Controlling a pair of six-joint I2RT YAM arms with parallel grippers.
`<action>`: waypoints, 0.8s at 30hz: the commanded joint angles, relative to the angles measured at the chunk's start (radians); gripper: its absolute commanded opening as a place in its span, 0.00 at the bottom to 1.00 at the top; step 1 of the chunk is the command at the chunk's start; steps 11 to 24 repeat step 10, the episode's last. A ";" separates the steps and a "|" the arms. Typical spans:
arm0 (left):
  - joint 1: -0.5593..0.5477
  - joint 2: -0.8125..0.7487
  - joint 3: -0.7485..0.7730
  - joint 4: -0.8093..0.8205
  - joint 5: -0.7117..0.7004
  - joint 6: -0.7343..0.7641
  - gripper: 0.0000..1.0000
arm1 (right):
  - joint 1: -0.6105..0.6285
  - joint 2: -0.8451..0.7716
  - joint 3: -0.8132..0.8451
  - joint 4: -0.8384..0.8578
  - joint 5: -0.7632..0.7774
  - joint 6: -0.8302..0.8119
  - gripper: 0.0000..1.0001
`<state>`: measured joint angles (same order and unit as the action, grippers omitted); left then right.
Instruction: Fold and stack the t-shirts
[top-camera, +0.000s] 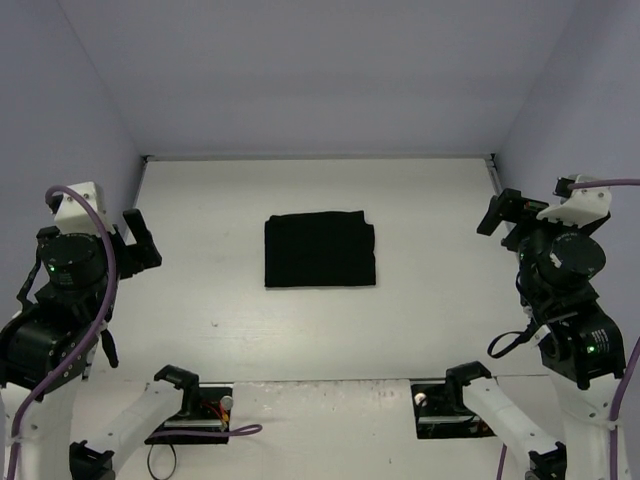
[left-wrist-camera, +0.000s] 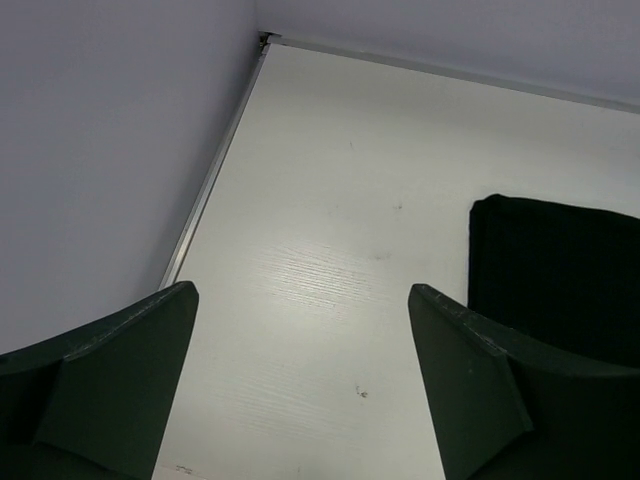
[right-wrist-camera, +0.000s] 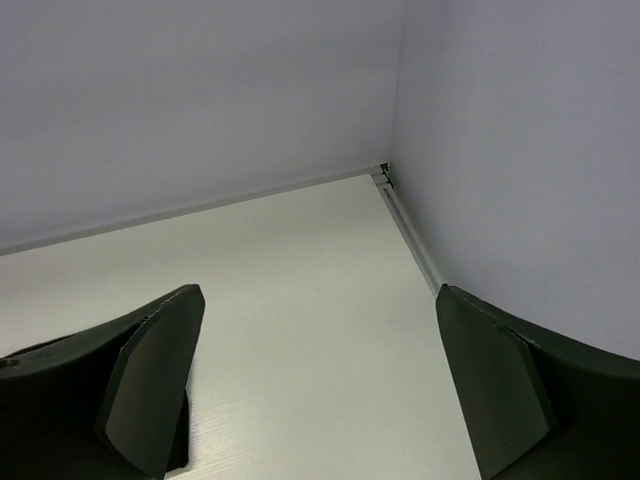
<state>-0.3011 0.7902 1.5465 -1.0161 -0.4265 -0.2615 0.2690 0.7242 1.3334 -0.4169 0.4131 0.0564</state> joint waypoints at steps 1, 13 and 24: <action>-0.011 -0.027 -0.009 0.026 -0.049 -0.014 0.84 | 0.001 0.017 0.027 0.054 0.037 -0.038 1.00; -0.012 -0.049 -0.029 0.015 -0.057 -0.027 0.85 | 0.001 0.017 0.032 0.055 0.023 -0.047 1.00; -0.012 -0.049 -0.029 0.015 -0.057 -0.027 0.85 | 0.001 0.017 0.032 0.055 0.023 -0.047 1.00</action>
